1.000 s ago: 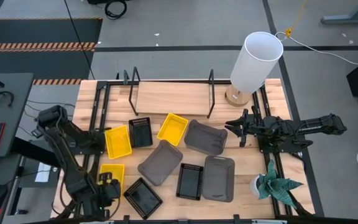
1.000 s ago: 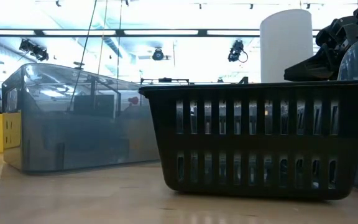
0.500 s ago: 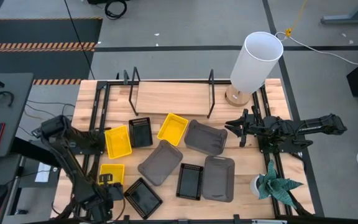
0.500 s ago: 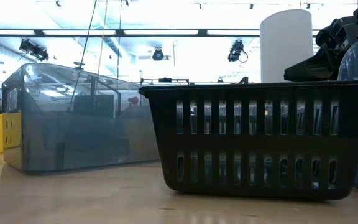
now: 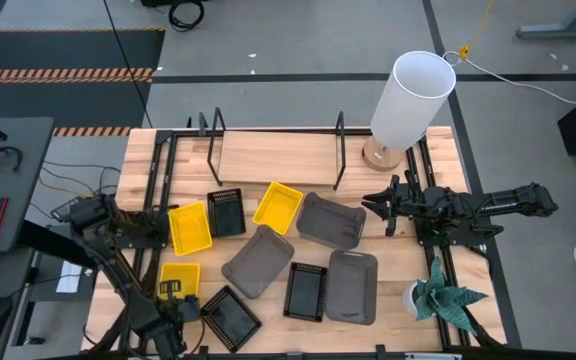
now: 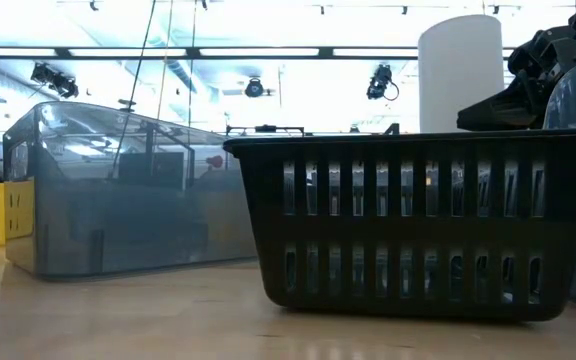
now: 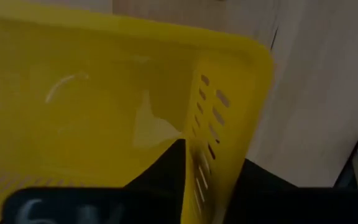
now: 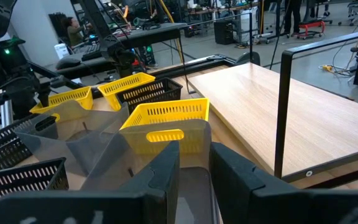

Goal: Stack baskets on shelf by color
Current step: Stack the bottom yellow bin on the top left yellow bin

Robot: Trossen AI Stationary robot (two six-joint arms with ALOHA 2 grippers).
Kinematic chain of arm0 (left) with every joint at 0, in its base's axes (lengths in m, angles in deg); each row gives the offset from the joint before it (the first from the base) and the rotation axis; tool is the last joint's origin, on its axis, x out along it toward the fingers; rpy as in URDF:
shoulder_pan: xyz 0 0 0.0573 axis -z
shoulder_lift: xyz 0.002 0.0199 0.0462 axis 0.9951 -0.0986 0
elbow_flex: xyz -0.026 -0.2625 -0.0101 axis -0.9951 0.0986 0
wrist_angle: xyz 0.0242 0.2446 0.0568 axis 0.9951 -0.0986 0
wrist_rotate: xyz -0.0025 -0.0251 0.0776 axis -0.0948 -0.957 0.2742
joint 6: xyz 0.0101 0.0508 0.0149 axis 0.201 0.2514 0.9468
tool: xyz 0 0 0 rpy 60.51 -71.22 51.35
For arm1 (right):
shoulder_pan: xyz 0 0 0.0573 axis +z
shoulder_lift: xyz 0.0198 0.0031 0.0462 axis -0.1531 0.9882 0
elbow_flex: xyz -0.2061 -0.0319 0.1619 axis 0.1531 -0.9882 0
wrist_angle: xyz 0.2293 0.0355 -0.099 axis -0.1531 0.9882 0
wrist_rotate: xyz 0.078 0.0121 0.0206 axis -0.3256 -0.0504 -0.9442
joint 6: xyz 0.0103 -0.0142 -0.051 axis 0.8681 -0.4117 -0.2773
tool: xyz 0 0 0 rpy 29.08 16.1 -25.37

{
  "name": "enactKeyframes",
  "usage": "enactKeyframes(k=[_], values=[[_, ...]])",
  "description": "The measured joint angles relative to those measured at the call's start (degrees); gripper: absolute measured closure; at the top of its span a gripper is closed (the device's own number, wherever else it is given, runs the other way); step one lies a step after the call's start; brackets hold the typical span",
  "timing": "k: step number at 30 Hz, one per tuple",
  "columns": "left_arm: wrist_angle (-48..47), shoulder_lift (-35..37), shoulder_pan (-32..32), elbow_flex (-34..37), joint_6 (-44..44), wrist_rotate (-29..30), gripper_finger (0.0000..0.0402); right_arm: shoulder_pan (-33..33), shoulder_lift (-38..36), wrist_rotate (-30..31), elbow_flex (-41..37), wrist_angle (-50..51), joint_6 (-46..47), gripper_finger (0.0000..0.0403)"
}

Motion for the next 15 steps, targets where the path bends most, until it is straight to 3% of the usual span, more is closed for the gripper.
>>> enactKeyframes(k=[5, 15], values=[[-1.03, 0.25, -1.63, 0.0, 1.21, -3.82, 0.0392, 0.0, 0.01, 0.0, 0.0, -0.02, 0.0, 0.031], [-9.56, 5.6, -4.28, -4.19, 1.5, -5.17, 0.0396, 0.01, 0.0, 0.0, 0.0, -0.01, -0.01, 0.031]])
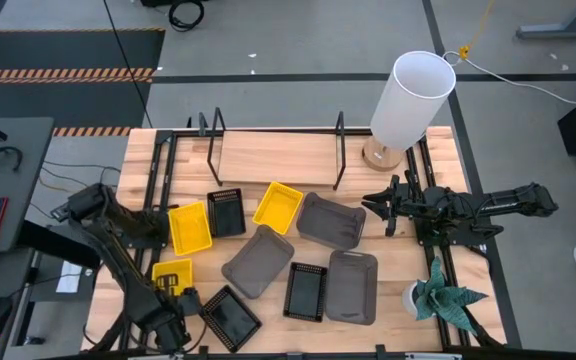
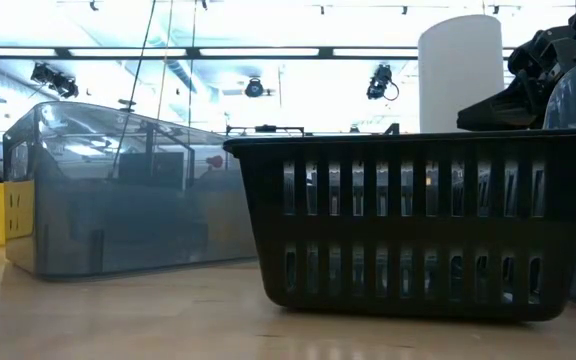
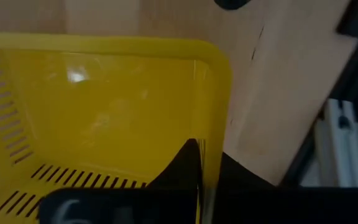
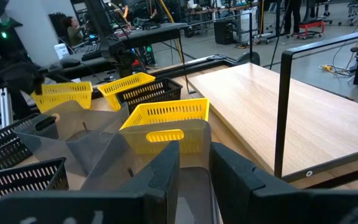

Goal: Stack baskets on shelf by color
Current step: Stack the bottom yellow bin on the top left yellow bin

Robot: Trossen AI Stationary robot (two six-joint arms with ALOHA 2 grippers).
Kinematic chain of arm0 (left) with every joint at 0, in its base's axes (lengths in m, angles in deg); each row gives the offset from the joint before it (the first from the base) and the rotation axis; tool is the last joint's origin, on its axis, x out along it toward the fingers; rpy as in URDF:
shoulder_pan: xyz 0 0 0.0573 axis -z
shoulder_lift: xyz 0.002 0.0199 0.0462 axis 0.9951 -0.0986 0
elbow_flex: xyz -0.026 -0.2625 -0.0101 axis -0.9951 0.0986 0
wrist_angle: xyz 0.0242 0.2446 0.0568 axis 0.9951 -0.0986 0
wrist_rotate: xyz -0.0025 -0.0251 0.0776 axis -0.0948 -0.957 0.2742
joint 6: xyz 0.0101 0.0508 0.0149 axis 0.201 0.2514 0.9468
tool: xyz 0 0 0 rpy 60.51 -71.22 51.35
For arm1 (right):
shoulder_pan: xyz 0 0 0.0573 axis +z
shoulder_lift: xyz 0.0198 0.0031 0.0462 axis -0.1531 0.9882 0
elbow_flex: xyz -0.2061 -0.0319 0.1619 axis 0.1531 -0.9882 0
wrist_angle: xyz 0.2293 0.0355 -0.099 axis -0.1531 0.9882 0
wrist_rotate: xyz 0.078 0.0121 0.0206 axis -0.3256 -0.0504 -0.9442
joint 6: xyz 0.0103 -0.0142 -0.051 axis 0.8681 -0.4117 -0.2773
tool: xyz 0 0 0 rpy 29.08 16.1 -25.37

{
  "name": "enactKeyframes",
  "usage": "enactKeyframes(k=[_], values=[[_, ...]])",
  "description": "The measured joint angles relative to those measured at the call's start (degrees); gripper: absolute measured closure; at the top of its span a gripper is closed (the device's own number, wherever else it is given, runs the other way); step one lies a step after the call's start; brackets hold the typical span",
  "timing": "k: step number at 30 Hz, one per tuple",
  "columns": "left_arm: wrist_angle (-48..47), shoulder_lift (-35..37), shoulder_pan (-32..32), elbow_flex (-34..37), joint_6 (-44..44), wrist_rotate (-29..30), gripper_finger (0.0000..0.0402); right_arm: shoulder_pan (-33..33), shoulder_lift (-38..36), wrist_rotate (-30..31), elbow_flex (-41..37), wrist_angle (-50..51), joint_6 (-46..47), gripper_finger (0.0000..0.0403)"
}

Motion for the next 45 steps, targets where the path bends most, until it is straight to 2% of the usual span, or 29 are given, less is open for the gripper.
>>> enactKeyframes(k=[7, 11, 20, 27, 38, 45], values=[[-10.56, 2.05, -2.95, -7.31, 0.38, 1.29, 0.0393, -0.01, 0.01, 0.0, 0.0, -0.01, 0.01, 0.031], [-14.98, 2.05, -4.66, -10.62, 2.44, 4.14, 0.0392, 0.01, 0.0, 0.0, 0.01, 0.01, 0.01, 0.031], [-20.36, 2.07, -9.08, -11.16, 7.46, 12.98, 0.0392, 0.01, 0.01, 0.0, 0.0, -0.01, 0.01, 0.031], [-19.83, 5.51, -12.62, -2.57, 9.02, 14.45, 0.0396, -0.01, 0.02, 0.0, 0.0, -0.01, -0.01, 0.031], [-15.36, 16.51, -17.58, 9.35, 11.08, 17.33, 0.0398, 0.0, 0.01, 0.0, 0.0, -0.12, 0.0, 0.031], [-12.14, 17.06, -20.71, 14.7, 15.27, 17.62, 0.0398, -0.01, 0.02, 0.0, 0.02, -0.15, 0.01, 0.031]])
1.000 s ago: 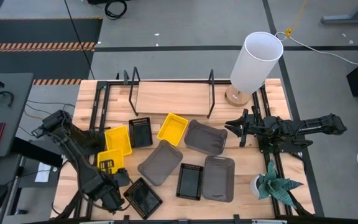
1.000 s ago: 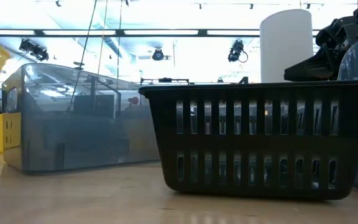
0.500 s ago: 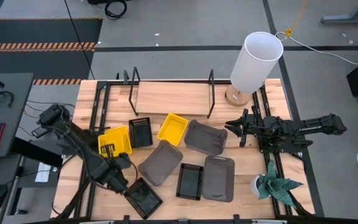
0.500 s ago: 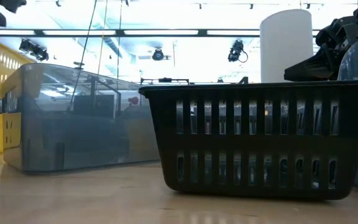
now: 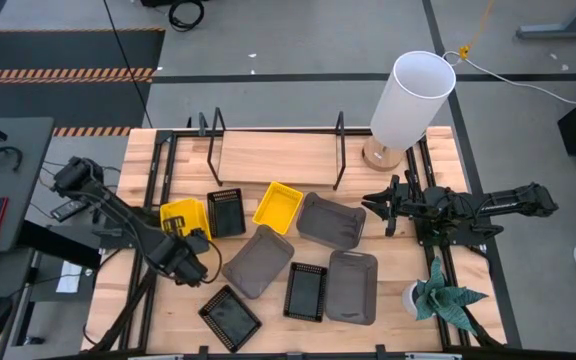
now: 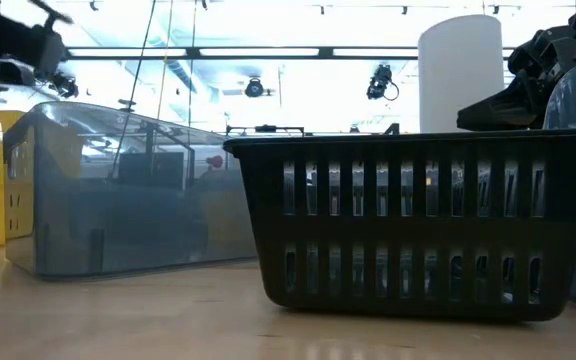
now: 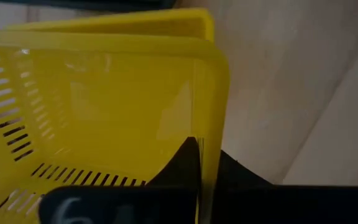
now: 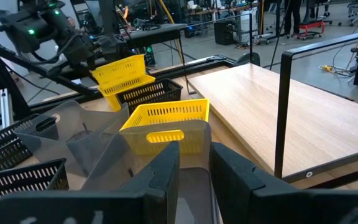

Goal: Stack baskets on shelf by color
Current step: Stack the bottom yellow bin on the top left yellow bin, then stack the right yellow bin on the yellow bins

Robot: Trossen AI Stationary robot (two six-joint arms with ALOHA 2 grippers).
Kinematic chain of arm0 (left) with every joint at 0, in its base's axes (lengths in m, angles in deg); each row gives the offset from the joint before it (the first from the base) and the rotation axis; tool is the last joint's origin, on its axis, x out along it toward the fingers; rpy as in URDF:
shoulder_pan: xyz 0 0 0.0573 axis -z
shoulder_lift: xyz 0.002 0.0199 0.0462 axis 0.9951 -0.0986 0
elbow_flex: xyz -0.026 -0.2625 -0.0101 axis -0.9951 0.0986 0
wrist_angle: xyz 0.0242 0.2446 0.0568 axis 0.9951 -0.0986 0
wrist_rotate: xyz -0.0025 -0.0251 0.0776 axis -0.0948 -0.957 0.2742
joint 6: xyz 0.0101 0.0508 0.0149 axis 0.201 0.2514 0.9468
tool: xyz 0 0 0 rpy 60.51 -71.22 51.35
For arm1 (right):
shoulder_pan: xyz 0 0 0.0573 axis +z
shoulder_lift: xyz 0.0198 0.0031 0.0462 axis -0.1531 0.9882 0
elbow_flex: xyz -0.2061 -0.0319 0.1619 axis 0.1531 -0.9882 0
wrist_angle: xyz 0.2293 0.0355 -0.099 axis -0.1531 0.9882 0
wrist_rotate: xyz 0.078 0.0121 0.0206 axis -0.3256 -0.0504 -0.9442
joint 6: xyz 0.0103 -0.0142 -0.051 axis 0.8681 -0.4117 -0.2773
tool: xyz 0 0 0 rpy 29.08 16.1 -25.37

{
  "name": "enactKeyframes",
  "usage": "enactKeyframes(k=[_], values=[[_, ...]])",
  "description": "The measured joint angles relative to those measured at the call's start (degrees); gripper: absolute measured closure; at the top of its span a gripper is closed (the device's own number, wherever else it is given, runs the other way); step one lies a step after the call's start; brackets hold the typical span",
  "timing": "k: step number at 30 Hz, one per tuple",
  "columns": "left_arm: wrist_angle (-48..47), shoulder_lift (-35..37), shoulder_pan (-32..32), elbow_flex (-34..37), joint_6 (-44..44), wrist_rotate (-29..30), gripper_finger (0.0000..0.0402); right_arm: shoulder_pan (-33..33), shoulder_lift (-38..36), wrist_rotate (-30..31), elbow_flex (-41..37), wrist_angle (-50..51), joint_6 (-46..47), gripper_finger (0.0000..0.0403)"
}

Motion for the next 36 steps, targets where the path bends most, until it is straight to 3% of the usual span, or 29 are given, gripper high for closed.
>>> enactKeyframes(k=[6, 15, 20, 23, 28, 36], values=[[1.5, -0.02, -1.65, 0.94, 1.79, 0.33, 0.0377, 0.02, 0.0, 0.0, 0.0, -0.04, -0.02, 0.031], [1.92, -0.02, -2.37, 0.92, 1.61, -2.57, 0.0281, 0.01, 0.0, 0.0, -0.02, -0.02, -0.01, 0.031], [2.09, -0.04, -2.53, -0.11, 1.55, -2.48, 0.025, 0.0, 0.0, 0.0, -0.02, -0.02, 0.0, 0.031], [2.19, -0.04, -3.35, -1.79, 1.53, -0.48, 0.0247, 0.01, -0.02, 0.0, -0.02, -0.02, -0.01, 0.031], [7.66, -0.04, -5.91, -3.65, 2.89, 9.41, 0.0259, 0.01, -0.01, 0.0, -0.02, -0.02, 0.0, 0.031], [25.08, -1.3, -17.6, -3.63, 18.09, 10.38, 0.0285, 0.0, 0.0, 0.0, -0.01, -0.02, -0.01, 0.031]])
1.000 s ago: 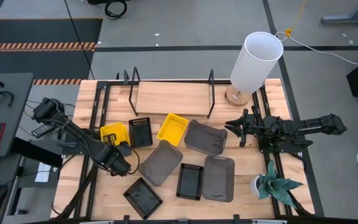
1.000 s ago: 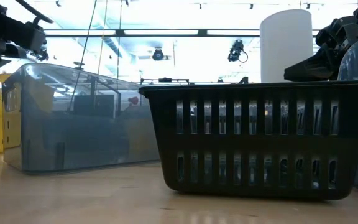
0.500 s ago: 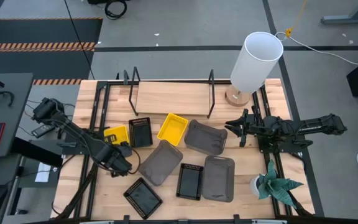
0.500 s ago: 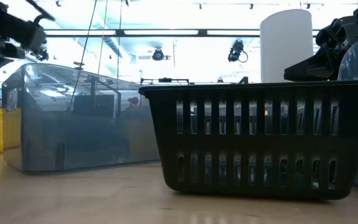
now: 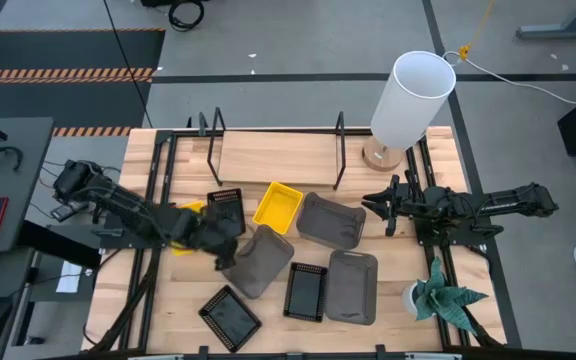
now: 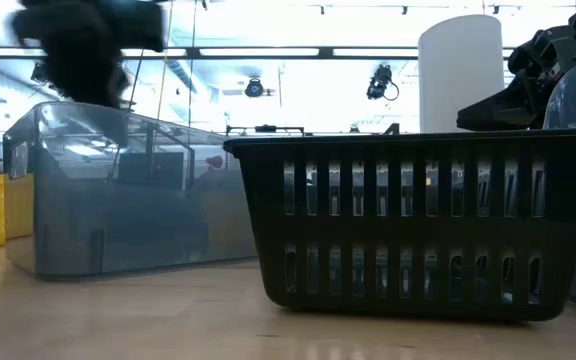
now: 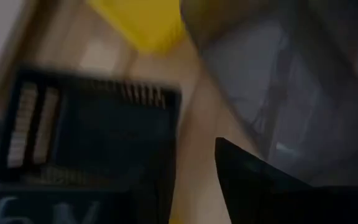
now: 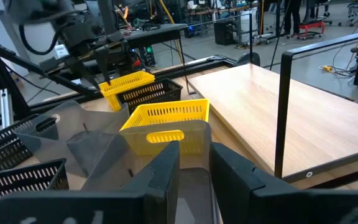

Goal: Stack baskets on shelf by color
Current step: Stack the right yellow bin on the yellow bins

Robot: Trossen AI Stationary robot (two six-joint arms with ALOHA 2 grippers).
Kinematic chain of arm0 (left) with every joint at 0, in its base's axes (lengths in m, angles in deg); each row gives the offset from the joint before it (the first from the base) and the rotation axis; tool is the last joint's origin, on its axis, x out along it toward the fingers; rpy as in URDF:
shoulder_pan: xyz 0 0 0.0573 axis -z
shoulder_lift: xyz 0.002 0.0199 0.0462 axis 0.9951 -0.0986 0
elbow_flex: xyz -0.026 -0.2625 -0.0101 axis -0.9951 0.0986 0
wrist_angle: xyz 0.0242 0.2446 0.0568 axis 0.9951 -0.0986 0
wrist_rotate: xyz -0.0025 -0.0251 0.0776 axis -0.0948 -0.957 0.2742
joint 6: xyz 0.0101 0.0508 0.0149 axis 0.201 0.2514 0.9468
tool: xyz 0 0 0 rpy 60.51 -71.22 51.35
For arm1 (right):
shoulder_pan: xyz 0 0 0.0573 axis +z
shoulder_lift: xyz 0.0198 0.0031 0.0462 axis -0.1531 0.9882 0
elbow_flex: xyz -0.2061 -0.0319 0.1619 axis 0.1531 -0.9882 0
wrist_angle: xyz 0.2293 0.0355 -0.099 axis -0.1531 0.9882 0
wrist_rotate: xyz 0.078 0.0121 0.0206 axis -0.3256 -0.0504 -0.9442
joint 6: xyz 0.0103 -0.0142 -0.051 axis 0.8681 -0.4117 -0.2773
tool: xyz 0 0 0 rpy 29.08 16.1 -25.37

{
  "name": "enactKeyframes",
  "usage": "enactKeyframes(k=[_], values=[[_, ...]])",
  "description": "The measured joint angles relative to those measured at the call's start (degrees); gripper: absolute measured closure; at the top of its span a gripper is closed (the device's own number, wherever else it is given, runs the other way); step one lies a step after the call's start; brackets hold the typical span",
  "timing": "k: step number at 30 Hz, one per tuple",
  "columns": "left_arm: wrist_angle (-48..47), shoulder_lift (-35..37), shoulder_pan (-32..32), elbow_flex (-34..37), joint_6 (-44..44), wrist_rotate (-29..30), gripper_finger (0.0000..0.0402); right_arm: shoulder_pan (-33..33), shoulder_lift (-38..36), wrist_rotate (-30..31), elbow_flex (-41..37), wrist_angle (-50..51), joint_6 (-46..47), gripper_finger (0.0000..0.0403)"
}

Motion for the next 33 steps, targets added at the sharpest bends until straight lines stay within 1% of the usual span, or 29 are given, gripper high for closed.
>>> enactKeyframes(k=[2, 5, 7, 12, 15, 19, 23, 25, 28, 33], values=[[3.09, -0.14, -3.63, 0.0, 4.51, -1.35, 0.0287, 0.0, 0.0, 0.0, -0.01, -0.11, -0.01, 0.031], [7.23, -0.14, -8.63, -0.01, 11.9, -5.51, 0.0287, 0.01, 0.02, 0.0, 0.01, -0.23, 0.0, 0.031], [9.0, -0.41, -10.92, 0.0, 17.05, -7.18, 0.0287, 0.01, 0.03, 0.0, -0.01, -0.22, 0.0, 0.031], [12.94, -3.19, -13.88, -0.01, 30.87, -7.51, 0.0287, 0.02, 0.04, -0.04, 0.0, -0.26, 0.01, 0.031], [13.39, -5.05, -15.05, 0.0, 36.33, -7.35, 0.0287, 0.0, 0.04, -0.04, -0.01, -0.21, -0.01, 0.031], [15.31, -7.54, -16.34, 0.02, 40.46, -6.05, 0.0287, 0.0, 0.15, -0.07, 0.0, -0.37, -0.01, 0.031], [18.22, -9.07, -16.38, 0.02, 44.07, -6.27, 0.0287, 0.01, 0.15, -0.49, -0.01, -0.71, -0.01, 0.031], [18.79, -9.52, -15.92, 0.02, 45.87, -7.11, 0.0287, 0.0, 0.2, -0.48, -0.01, -1.28, -0.01, 0.031], [19.06, -9.71, -15.33, 0.02, 46.12, -7.9, 0.0288, 0.01, 0.2, -0.5, -0.01, -1.31, 0.0, 0.031], [19.06, -9.69, -15.59, 0.02, 46.15, -11.73, 0.0288, 0.01, 0.26, -0.52, -0.01, -1.55, -0.01, 0.031]])
